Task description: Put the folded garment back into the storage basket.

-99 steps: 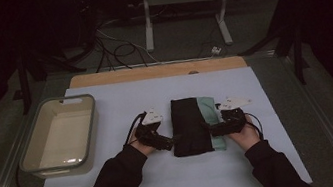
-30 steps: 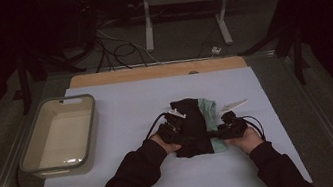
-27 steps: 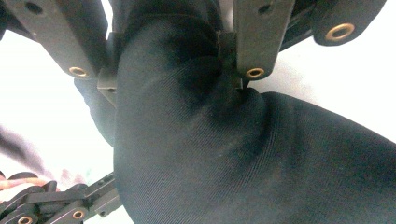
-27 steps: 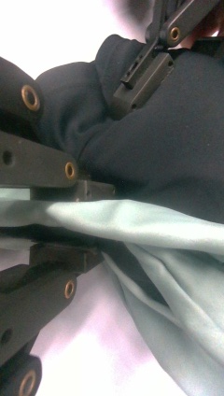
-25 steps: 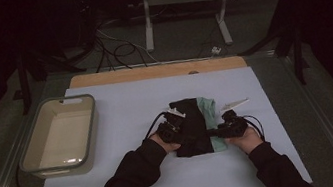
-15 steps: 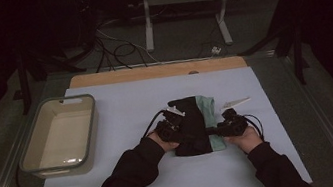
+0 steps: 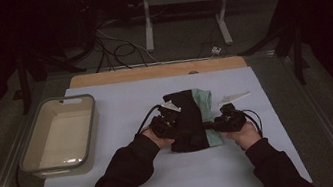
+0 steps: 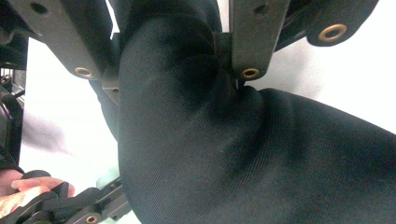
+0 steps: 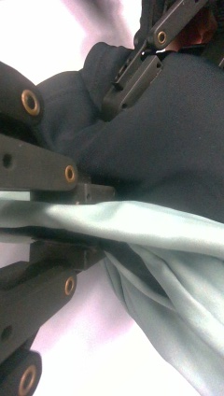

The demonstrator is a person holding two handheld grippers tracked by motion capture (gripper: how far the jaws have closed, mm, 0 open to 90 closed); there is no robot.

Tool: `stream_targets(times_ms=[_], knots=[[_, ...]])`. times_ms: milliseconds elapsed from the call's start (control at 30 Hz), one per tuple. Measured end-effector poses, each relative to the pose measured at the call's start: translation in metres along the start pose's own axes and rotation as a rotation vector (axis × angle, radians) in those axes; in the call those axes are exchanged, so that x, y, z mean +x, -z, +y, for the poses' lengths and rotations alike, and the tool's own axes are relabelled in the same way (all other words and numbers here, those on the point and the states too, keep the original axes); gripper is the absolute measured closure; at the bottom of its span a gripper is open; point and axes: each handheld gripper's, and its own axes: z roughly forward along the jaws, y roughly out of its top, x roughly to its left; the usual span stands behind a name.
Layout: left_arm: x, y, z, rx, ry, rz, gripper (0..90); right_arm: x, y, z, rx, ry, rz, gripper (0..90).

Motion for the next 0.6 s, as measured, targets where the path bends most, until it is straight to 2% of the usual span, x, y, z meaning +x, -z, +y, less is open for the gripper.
stream_targets(times_ms=[233, 600], knots=[[0.001, 0.018, 0.000, -0.001, -0.021, 0.023, 62.7, 0.008, -0.003, 0.011, -0.018, 0.011, 0.017, 77.6], [0.008, 0.051, -0.008, -0.006, -0.012, 0.063, 62.6, 0.028, -0.017, 0.034, -0.026, 0.050, 0.038, 77.6]])
